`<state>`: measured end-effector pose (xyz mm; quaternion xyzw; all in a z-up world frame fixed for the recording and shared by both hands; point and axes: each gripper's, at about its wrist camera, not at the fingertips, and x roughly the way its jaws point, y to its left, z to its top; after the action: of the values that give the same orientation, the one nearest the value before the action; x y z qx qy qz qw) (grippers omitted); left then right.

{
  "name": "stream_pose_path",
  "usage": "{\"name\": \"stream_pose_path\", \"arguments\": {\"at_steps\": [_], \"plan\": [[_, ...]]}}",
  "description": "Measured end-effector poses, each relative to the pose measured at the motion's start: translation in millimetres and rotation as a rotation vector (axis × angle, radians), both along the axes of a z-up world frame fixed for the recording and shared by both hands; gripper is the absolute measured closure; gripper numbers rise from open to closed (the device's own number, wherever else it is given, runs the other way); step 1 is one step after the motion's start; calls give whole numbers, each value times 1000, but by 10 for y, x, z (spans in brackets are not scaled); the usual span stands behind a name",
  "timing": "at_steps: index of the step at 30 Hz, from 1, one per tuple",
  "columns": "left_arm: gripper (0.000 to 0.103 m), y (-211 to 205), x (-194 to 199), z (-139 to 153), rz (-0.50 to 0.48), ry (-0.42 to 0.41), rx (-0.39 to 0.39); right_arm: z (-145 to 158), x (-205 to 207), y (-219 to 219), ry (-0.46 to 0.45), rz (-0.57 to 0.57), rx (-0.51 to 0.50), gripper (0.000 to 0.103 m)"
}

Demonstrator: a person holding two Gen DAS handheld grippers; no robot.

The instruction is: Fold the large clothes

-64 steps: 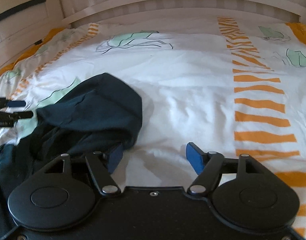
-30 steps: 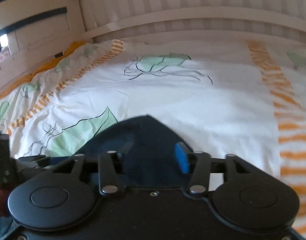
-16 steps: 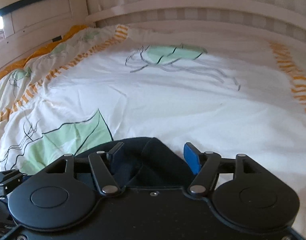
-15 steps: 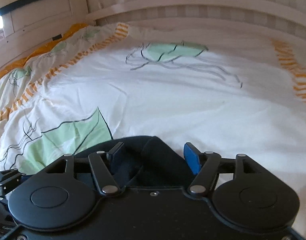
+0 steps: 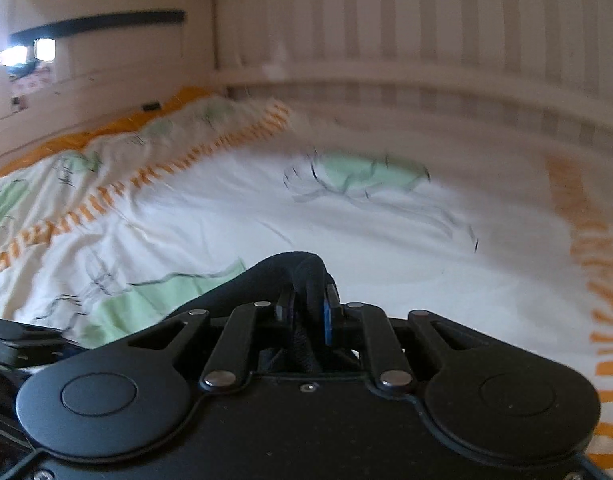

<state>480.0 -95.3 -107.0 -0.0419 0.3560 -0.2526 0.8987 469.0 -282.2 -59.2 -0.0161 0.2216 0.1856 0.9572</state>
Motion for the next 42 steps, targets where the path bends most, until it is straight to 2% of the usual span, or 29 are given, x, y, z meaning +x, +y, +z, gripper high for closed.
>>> {"name": "stream_pose_path", "arguments": {"at_steps": [7, 9, 12, 17, 21, 25, 27, 29, 31, 33, 38, 42], "plan": [[25, 55, -219, -150, 80, 72, -13, 309, -1164, 137, -177, 105, -76, 83], [26, 155, -365, -123, 98, 71, -16, 293, -1509, 195, -195, 135, -84, 83], [26, 313, -638, -52, 96, 52, -15, 170, -2052, 334, -219, 181, -157, 83], [25, 542, -1147, 2, 45, 33, 36, -84, -2693, 552, -153, 264, -209, 83], [25, 705, -1432, -43, 21, 60, 115, -247, -2984, 695, -46, 323, -222, 80], [25, 917, -1565, 52, 33, 93, 122, -283, -3076, 602, 82, 356, -165, 63], [25, 1035, -1597, 135, 48, 101, 105, -218, -3081, 527, 100, 324, -128, 48], [24, 1080, -1616, 224, 68, 108, 64, -122, -3011, 367, 122, 240, -32, 44], [24, 1139, -1614, 273, 94, 133, -11, -79, -2941, 148, 150, 121, 94, 41], [24, 1104, -1585, 231, 110, 174, -76, -71, -2809, 2, 185, -4, 191, 29], [24, 898, -1444, 41, 110, 252, -137, -179, -2422, -112, 274, -186, 282, 29], [25, 768, -1361, -29, 108, 244, -177, -367, -2266, -136, 341, -255, 362, 29]]}}
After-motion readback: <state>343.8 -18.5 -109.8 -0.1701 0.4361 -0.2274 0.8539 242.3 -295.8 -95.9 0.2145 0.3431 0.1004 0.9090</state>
